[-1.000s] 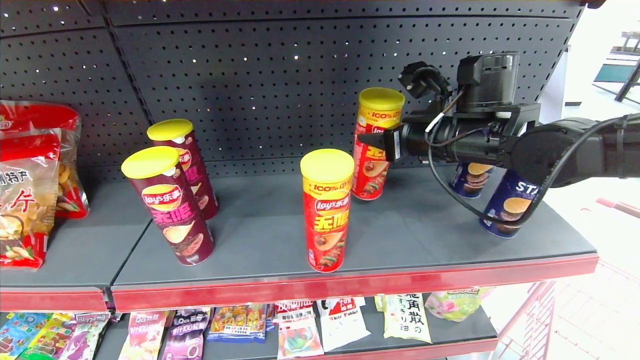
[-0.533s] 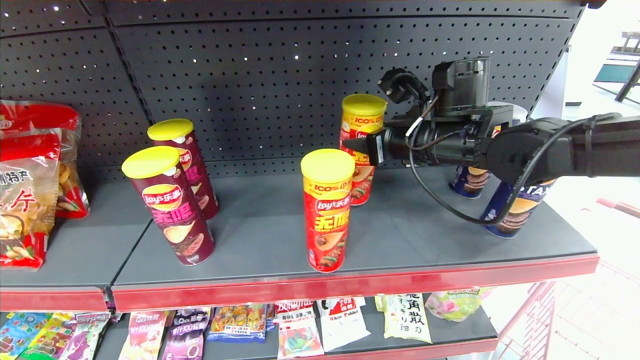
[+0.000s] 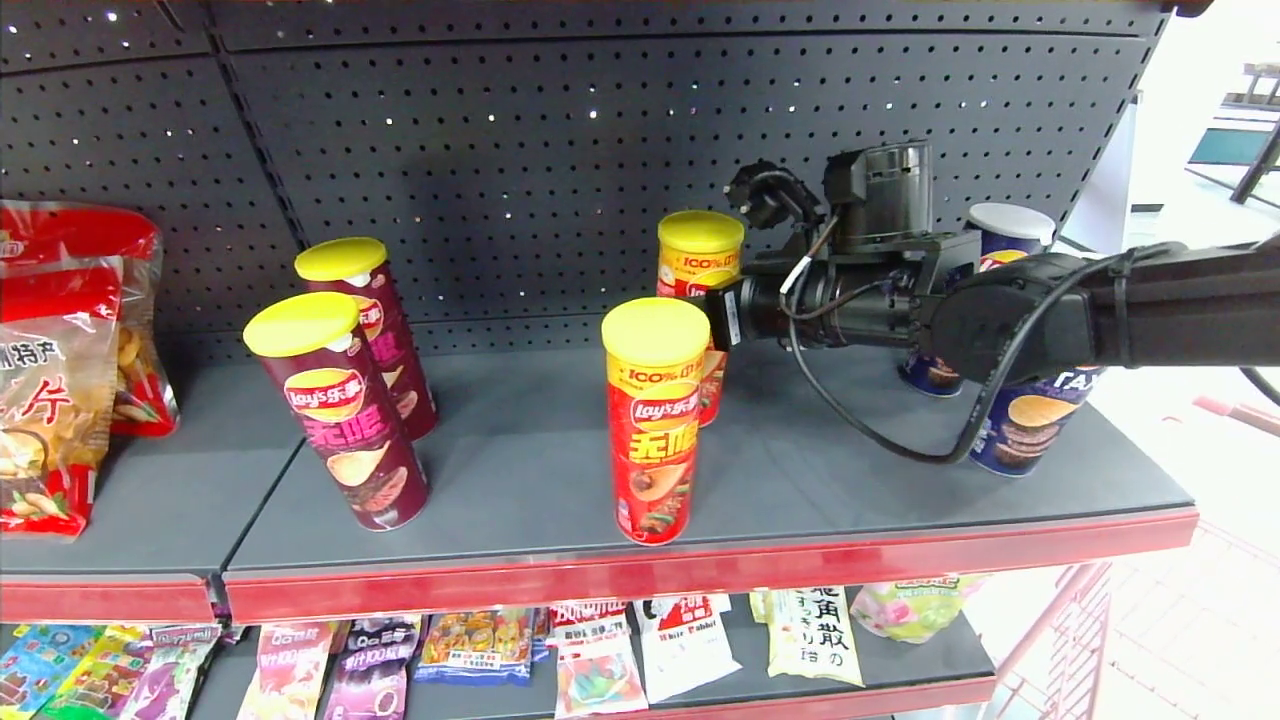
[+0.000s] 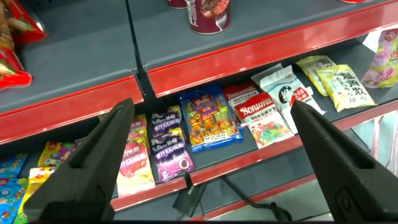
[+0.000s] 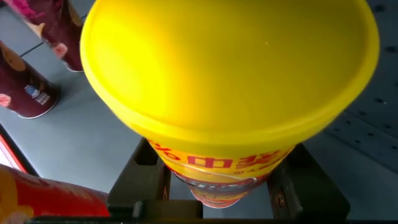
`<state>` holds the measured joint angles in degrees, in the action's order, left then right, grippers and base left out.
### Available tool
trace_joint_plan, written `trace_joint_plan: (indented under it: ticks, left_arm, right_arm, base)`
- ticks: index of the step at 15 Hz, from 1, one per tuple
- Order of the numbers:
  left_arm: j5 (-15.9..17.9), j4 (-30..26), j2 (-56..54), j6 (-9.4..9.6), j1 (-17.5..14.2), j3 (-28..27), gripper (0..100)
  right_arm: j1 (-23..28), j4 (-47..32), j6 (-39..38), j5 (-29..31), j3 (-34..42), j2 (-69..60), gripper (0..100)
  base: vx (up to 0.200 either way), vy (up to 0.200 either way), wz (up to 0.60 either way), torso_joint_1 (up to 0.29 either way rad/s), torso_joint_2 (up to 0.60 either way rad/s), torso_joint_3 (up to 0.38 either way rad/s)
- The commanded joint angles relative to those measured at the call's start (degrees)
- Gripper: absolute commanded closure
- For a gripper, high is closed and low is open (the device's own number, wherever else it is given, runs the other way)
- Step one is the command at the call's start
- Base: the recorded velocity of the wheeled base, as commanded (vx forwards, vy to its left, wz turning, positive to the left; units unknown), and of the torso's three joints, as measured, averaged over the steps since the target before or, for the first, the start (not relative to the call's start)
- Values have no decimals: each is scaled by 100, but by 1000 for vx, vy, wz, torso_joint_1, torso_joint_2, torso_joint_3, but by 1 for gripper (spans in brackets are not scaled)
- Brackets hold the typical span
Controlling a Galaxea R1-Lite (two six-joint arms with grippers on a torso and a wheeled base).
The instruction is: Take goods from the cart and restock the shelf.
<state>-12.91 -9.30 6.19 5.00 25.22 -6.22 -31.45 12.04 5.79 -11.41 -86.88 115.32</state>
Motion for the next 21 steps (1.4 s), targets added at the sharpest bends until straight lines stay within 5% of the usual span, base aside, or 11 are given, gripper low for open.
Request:
trace_joint_plan:
  ticks: [1,11,12,21]
  left_arm:
    - [-1,-1,5,1,0,-2,0]
    - [-1,-1,-30,1,-26,15,0]
    - [8,-1,-30,1,-26,6,0]
    - [17,-1,-30,-8,-26,15,0]
  right_arm:
    - [-19,8,1,-2,-39,87,100]
    - [-28,52,-8,-54,-92,280,100]
    - [-28,52,-8,-54,-83,280,0]
    - [-80,17,-96,201,57,78,0]
  base:
    - [0,0,0,0,0,0]
    - [0,0,0,0,0,0]
    - [0,0,0,0,0,0]
    - [0,0,0,0,0,0]
